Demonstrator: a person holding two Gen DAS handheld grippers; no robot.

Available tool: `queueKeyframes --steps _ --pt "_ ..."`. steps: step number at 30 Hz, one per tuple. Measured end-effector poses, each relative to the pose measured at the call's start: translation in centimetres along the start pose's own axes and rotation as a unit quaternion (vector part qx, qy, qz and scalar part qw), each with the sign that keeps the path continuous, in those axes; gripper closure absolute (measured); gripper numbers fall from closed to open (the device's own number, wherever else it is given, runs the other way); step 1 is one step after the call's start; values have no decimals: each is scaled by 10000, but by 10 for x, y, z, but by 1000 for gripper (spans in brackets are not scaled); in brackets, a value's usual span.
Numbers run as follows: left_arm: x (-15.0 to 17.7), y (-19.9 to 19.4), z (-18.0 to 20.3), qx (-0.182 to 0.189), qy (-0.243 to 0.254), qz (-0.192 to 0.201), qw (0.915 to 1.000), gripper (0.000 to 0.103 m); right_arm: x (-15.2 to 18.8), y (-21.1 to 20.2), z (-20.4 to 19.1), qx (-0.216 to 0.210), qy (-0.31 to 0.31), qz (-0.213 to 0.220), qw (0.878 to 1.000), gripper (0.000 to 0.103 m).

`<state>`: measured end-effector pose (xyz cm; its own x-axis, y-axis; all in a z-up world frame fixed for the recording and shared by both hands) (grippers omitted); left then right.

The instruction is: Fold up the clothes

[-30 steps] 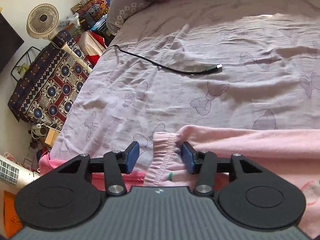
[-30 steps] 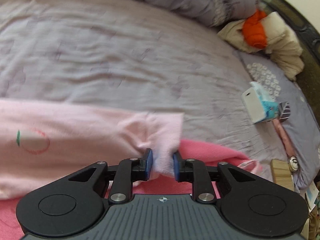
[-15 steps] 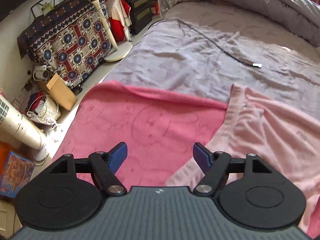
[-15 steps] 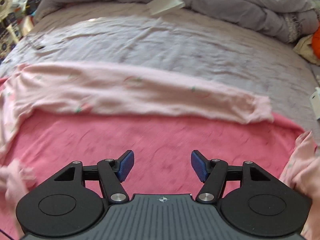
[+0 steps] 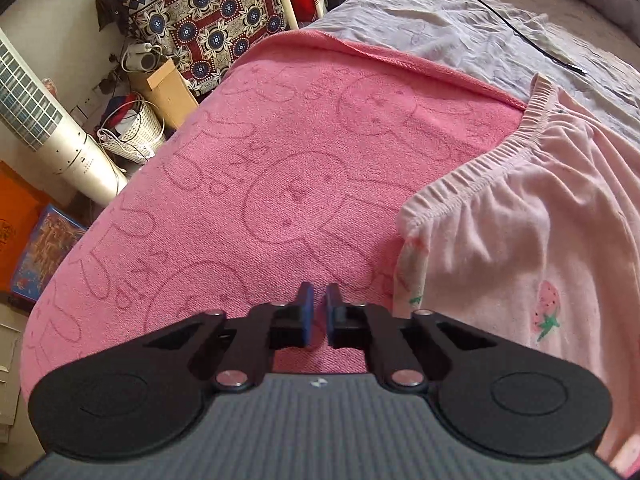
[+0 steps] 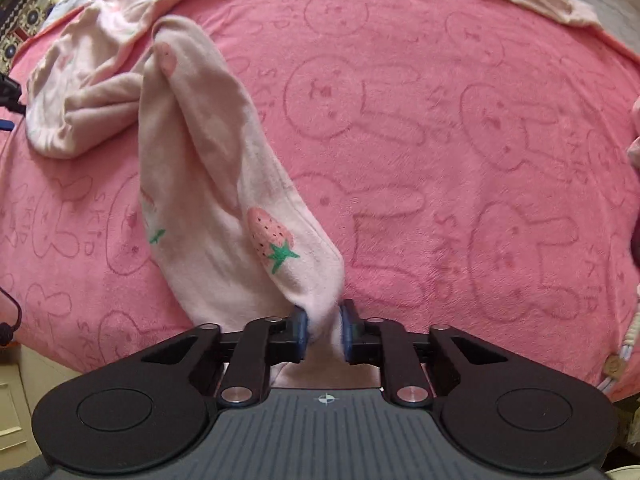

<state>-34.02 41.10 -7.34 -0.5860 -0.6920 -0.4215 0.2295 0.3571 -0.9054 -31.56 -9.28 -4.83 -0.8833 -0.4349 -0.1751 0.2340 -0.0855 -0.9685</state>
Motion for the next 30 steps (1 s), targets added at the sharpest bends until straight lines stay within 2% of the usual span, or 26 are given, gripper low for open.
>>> queueKeyframes --steps 3,5,6,7,8,9,11,12,13,14,15,16,18,19,20,21,23,24,25,26,28,30 --pt "1 1 -7 -83 11 -14 10000 101 -20 -38 44 1028 219 642 9924 87" --pt "3 2 -12 -89 16 -15 10000 101 -33 -54 78 1855 275 1065 9765 85" --pt "3 3 -15 -92 18 -15 10000 100 -37 -54 93 2176 241 1162 9688 75" --pt "4 4 -18 -95 21 -16 10000 96 -37 -50 106 2367 274 1135 9645 57" --pt "5 5 -19 -99 46 -17 9999 95 -37 -45 118 2530 327 1083 9608 50" --pt "5 5 -17 -105 114 -26 9999 95 -34 -40 128 2533 421 995 9613 46" --pt "4 6 -13 -100 217 -46 9997 91 -23 -29 133 2259 709 774 9685 46" --pt "4 5 -11 -5 195 -55 9998 81 -16 -25 132 2053 858 674 9726 46" --pt "2 5 -9 247 67 -72 9996 62 -9 -23 128 1833 965 608 9764 46" --pt "1 5 -7 499 -62 -89 9987 52 -2 -21 123 1608 1060 550 9797 46" --pt "0 4 -5 750 -190 -106 9969 32 1 -16 113 1369 1162 507 9824 44" --pt "0 5 -1 949 -297 -148 9949 21 2 -13 106 1176 1322 457 9832 40" --pt "1 12 8 1167 -440 -317 9917 14 4 -6 99 774 1755 350 9808 39" --pt "2 15 13 1164 -432 -340 9917 13 1 -3 97 644 1939 363 9782 39" --pt "2 17 19 968 -286 -258 9946 11 -4 0 95 534 2113 394 9752 39" --pt "3 18 24 813 -166 -149 9964 14 -8 3 93 423 2286 424 9717 38" --pt "1 10 36 826 -82 88 9965 37 -25 10 87 210 2469 576 9671 38" --pt "0 5 41 881 -76 177 9959 62 -34 14 83 128 2495 631 9662 45" --pt "-2 0 44 902 -129 252 9955 103 -46 17 79 60 2474 634 9668 78" --pt "-6 -5 43 841 -217 346 9956 102 -58 20 74 -7 2444 624 9677 95" --pt "-13 -12 39 759 -410 500 9950 103 -86 15 73 -164 2524 946 9629 95" --pt "-20 -8 30 778 -627 450 9940 103 -114 3 82 -276 2630 1410 9540 94"
Point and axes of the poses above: each gripper's, at about its wrist camera, not at the fingertips, and y roughly the way its jaws point, z to its right, x to its underside, the point moved 7 cm from there along y, roughly the way its jaws point, and after that the axes turned 9 degrees about x, right-handed, at the moved point
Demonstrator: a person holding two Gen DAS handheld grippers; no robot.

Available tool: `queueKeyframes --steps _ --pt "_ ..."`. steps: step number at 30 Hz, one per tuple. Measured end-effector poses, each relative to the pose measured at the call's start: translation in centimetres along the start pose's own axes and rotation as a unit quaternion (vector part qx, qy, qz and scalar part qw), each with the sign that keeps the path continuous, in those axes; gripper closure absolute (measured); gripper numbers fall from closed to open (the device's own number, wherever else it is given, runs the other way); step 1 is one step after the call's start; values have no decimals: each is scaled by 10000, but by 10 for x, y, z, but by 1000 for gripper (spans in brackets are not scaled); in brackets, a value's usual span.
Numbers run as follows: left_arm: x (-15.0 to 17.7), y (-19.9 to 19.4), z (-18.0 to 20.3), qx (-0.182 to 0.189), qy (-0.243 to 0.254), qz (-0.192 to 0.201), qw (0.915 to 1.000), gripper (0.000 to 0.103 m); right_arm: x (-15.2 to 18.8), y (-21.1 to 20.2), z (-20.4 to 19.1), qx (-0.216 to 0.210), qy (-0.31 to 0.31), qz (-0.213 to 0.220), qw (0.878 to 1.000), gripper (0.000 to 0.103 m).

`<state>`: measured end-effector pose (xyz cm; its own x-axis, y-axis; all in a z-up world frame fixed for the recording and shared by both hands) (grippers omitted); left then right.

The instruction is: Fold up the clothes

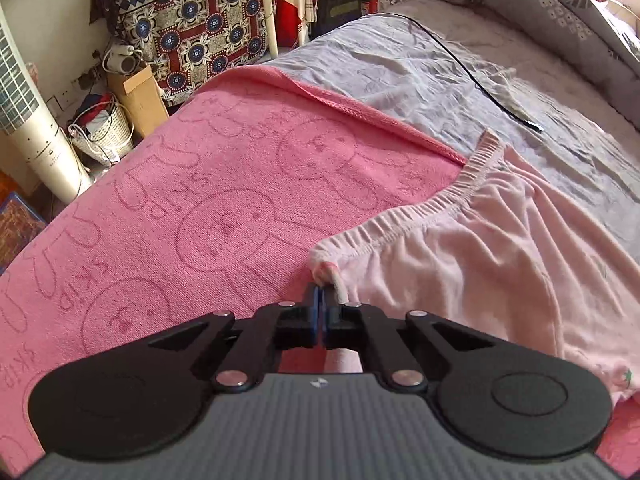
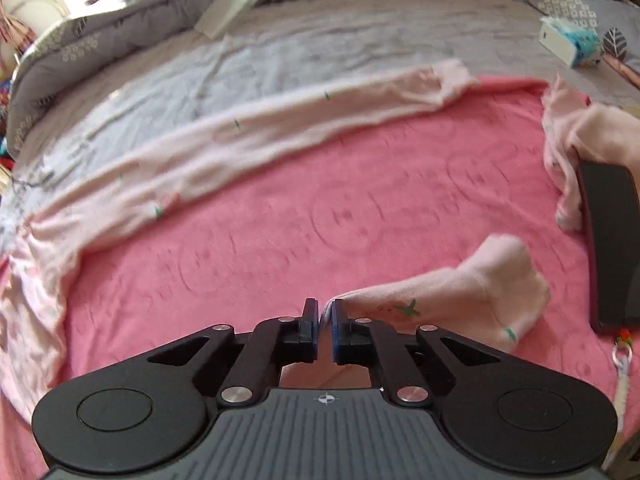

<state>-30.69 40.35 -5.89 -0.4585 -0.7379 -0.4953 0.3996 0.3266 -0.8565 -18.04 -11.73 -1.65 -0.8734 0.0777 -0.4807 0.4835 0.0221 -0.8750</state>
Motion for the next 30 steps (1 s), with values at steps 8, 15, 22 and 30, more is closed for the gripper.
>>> queueKeyframes --steps 8,15,22,30 --pt "12 16 -30 -400 -74 -295 9987 103 -27 -13 37 872 -274 574 9942 60" --pt "16 22 -14 -712 677 -220 9949 103 28 37 77 884 659 -517 9925 40" --pt "11 23 -17 -666 512 -235 9962 103 -12 -26 75 1397 482 236 9887 95" --pt "13 19 -13 -482 634 -272 9965 103 29 -29 134 2653 -1334 -1088 9487 61"
Point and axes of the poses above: each gripper's, at about its wrist camera, not at the fingertips, and y roughly the way its jaws point, z to its right, x to its underside, the point moved 7 cm from there along y, roughly the way its jaws point, and after that the axes turned 9 degrees about x, right-handed, at the moved point
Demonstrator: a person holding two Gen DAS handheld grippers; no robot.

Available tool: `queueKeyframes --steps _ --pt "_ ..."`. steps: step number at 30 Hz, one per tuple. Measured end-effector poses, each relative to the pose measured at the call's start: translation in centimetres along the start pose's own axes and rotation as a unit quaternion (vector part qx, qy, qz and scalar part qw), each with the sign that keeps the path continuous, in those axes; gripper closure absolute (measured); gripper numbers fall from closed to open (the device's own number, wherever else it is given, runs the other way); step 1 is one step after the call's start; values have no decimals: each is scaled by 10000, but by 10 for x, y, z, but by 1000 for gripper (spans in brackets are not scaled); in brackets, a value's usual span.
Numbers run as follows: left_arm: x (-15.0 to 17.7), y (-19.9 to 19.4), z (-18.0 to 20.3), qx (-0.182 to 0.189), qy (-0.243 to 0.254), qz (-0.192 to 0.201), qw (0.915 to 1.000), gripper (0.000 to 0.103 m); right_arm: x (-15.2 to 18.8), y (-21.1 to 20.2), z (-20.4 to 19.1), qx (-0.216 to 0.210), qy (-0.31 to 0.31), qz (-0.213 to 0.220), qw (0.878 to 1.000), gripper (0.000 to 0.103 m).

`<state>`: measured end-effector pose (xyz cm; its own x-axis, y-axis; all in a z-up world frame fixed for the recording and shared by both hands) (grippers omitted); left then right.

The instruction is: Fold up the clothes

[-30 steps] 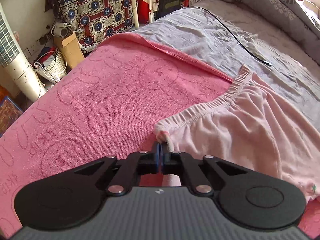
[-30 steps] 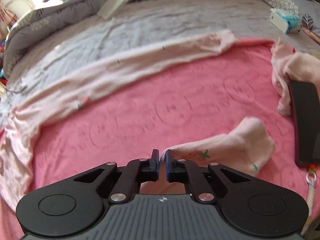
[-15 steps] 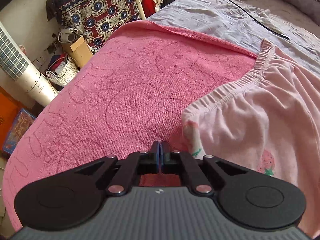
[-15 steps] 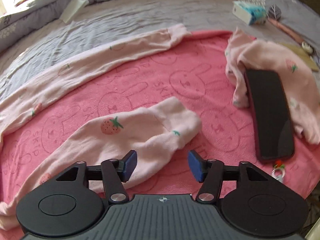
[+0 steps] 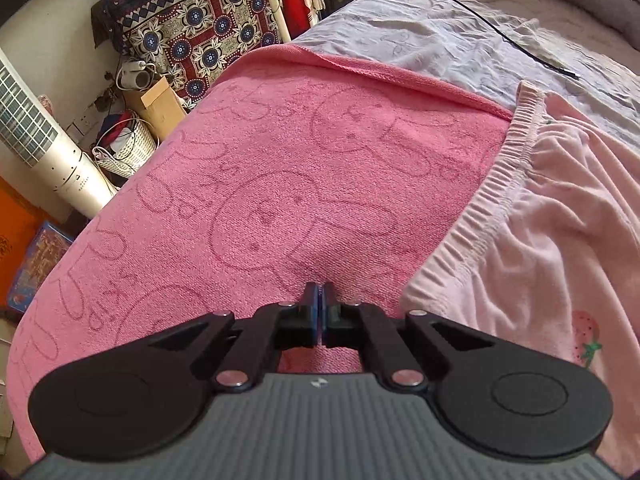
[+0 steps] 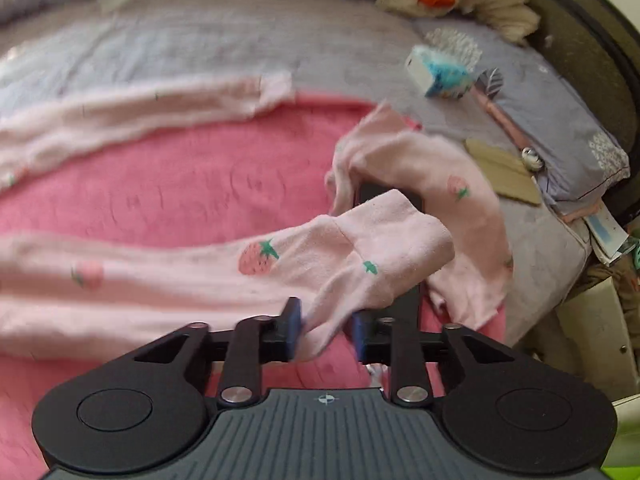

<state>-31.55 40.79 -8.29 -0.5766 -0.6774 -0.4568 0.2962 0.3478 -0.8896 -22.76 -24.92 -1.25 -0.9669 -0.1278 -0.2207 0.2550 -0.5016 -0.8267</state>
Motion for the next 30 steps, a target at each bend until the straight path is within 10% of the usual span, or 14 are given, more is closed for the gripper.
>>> queueKeyframes --steps 7,12,16,22,24,27,30 --pt "13 -13 -7 1677 -1216 -413 9774 22 12 -36 -74 -229 -825 946 9918 34" --pt "15 -11 0 1960 -1688 -287 9655 15 7 -58 -134 -770 -1221 1148 9828 34" --pt "20 -18 -2 2518 -2292 -239 9400 14 5 -61 -153 -1079 -1016 956 9843 34" --pt "23 -9 -4 2206 -2511 -98 9424 10 9 -63 -160 -1151 -928 879 9851 34" --pt "17 -5 6 1936 -2220 93 9556 19 10 -62 -162 -1152 -915 855 9854 34" --pt "8 -3 16 1636 -2034 173 9652 82 9 -66 -166 -1209 -889 939 9842 34" --pt "3 -11 4 1822 -2451 302 9517 91 6 -76 -171 -1241 -1030 1234 9792 34"
Point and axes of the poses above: each gripper's, at about its wrist camera, not at the fingertips, and y roughly the way its jaws point, z to its right, x to its underside, the point moved 7 cm from there along y, roughly the way its jaws point, and after that the axes turned 9 degrees about x, right-handed, at the moved point
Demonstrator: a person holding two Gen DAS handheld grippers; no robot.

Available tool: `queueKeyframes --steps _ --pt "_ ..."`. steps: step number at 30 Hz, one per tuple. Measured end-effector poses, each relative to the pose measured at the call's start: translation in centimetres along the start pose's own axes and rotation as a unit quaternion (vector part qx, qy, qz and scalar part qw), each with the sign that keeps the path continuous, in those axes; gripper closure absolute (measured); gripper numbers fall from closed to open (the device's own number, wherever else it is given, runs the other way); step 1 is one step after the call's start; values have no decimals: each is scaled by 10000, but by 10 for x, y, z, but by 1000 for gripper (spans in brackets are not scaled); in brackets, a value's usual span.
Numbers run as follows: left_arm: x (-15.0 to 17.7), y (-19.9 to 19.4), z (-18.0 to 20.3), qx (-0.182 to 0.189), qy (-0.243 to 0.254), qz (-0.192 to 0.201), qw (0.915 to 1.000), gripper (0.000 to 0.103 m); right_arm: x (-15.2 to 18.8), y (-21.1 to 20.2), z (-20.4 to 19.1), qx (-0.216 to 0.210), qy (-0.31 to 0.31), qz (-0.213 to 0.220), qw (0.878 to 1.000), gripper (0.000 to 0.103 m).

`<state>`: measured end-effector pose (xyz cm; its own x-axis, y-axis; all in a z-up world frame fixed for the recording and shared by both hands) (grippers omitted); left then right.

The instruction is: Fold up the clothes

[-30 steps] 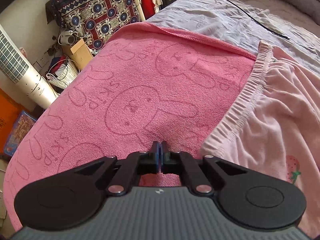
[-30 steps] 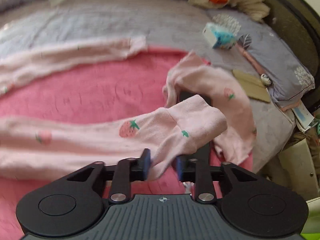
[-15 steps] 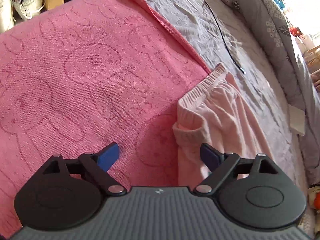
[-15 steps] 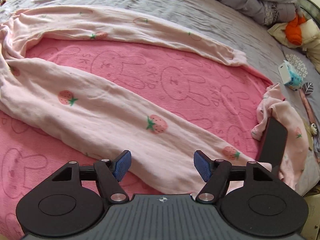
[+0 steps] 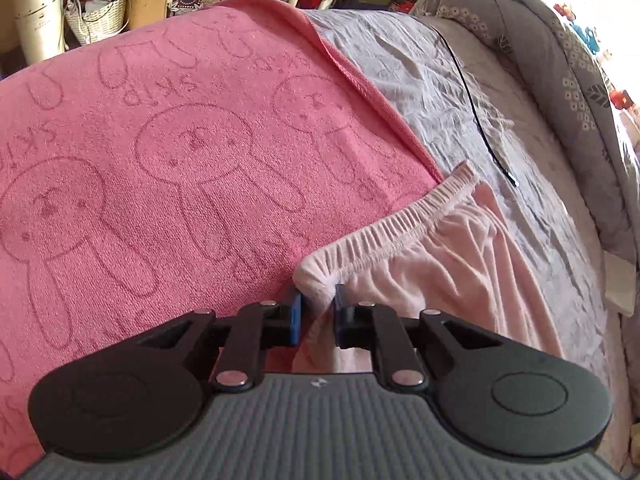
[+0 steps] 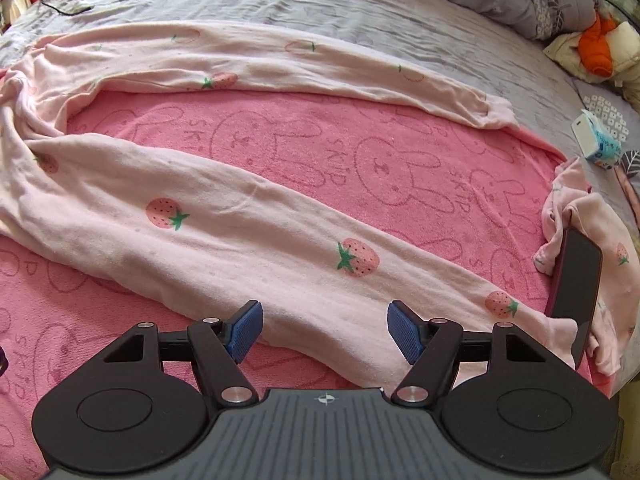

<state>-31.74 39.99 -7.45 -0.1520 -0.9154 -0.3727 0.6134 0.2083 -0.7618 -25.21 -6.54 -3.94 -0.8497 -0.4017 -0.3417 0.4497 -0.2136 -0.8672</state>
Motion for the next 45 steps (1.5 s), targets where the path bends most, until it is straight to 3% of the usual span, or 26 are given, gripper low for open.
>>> queueKeyframes --steps 3,5,7,10,11,12,15,16,17,18,20,21,24,27,29,32,36,38,40,41,43,45 --pt "-17 -25 -2 102 28 251 9996 91 -5 -14 -16 4 -702 575 9959 34" --pt "-27 -39 -4 136 142 322 9993 91 -3 -30 -41 -255 -1566 1138 9808 34" --pt "-28 -42 -10 26 219 212 9995 91 6 -45 -76 -667 -2515 1725 9500 34" --pt "-27 -39 -21 -127 150 33 9998 91 19 -66 -139 -1110 -3763 2625 8816 43" --pt "-27 -37 -23 -154 86 -2 9998 91 19 -69 -156 -1198 -3947 2840 8656 45" --pt "-26 -36 -23 -157 40 -3 9999 91 17 -71 -173 -1282 -4074 3026 8521 49" --pt "-24 -38 -19 -178 106 39 9998 91 7 -61 -216 -1266 -4254 3226 8360 56" --pt "-24 -39 -19 -187 136 36 9997 91 4 -54 -227 -1140 -4353 3233 8325 76" --pt "-24 -39 -18 -194 152 24 9997 91 2 -47 -235 -1017 -4425 3176 8325 90" --pt "-25 -40 -18 -191 162 11 9997 91 -2 -43 -238 -1005 -4414 3073 8371 95" --pt "-27 -44 -17 -135 204 10 9997 91 -12 -49 -230 -1183 -4140 2925 8539 96" --pt "-28 -48 -15 -106 268 12 9996 91 -15 -56 -223 -1256 -4056 2936 8565 96" --pt "-27 -59 -12 -58 497 1 9987 91 -7 -86 -205 -1730 -4089 2895 8480 96" --pt "-17 -58 -22 -318 714 -122 9969 91 12 -107 -197 -2430 -4082 2401 8465 96" --pt "-9 -51 -34 -545 796 -230 9951 90 24 -107 -203 -2590 -4127 2181 8456 96" --pt "3 -35 -52 -883 1008 -388 9902 79 42 -87 -220 -2684 -4149 1678 8530 95" --pt "8 -33 -44 -1045 1720 -293 9791 75 46 -72 -229 -2727 -4042 1600 8583 90" --pt "9 -35 -40 -1068 1937 -300 9748 74 44 -77 -223 -2916 -3966 1477 8578 83" --pt "7 -34 -43 -1041 1958 -323 9746 68 46 -82 -211 -3248 -3842 1147 8566 60" --pt "7 -34 -45 -1004 1943 -329 9752 68 47 -83 -204 -3385 -3748 993 8574 58" --pt "7 -34 -48 -923 1942 -323 9761 68 37 -80 -186 -3423 -3504 754 8685 56" --pt "9 -34 -48 -900 2043 -287 9743 67 16 -71 -165 -3209 -3240 605 8879 56"
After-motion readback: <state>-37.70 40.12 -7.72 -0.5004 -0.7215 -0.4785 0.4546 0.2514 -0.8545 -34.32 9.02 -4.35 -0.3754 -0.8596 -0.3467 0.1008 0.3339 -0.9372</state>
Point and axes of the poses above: each gripper's, at about its wrist camera, not at the fingertips, and y roughly the way its jaws point, z to its right, x to its underside, the point moved 7 cm from there along y, roughly the way its jaws point, and after that the axes turned 9 degrees about x, right-handed, at the moved point
